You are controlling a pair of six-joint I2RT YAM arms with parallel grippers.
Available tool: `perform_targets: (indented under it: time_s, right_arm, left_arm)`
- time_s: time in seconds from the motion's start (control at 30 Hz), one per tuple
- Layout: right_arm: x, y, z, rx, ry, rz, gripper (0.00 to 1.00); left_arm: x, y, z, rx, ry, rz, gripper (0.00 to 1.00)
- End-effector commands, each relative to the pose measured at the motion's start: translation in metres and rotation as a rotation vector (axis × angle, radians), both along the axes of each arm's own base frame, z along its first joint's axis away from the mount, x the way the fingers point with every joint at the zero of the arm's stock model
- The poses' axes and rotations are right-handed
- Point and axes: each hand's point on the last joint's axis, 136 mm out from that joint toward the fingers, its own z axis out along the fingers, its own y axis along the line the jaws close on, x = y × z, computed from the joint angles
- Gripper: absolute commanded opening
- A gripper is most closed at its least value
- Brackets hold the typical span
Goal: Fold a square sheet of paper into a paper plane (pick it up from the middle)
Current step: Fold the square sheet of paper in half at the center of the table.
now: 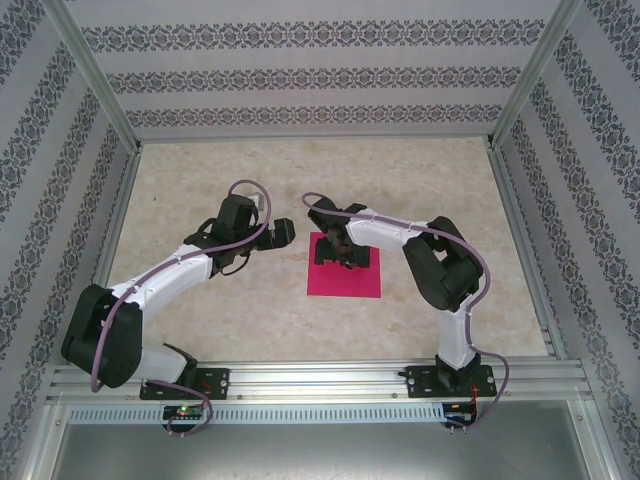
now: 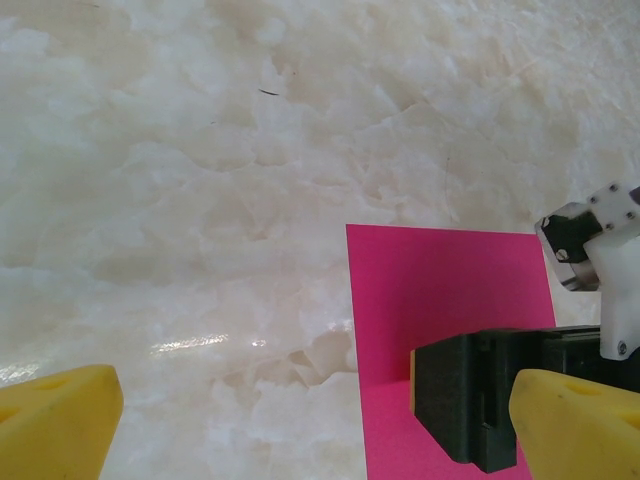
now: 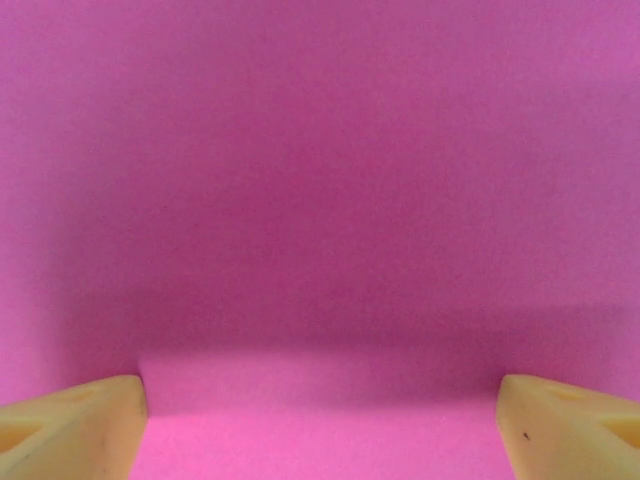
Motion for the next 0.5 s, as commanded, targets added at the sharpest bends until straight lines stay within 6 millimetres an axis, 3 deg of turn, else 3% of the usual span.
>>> perform_targets:
  time_s: [0.0,0.23,0.47]
  right_arm:
    - [-0.011,-0.011,-0.025,-0.05,0.055,-0.009,0.9]
    - [-0.017,-0.012,-0.034,-0.056,0.075,0.013,0.87]
    - [-0.011,-0.011,-0.02,-0.065,0.051,0.05,0.86]
  left_arm:
    - [0.004,0.0,0.009,-0.003,-0.015,-0.01,1.0]
    - [0.001,0.001,0.008,-0.003,-0.011,-0.011,1.0]
    - [0.001,0.0,0.01,-0.007,-0.011,-0.015,1.0]
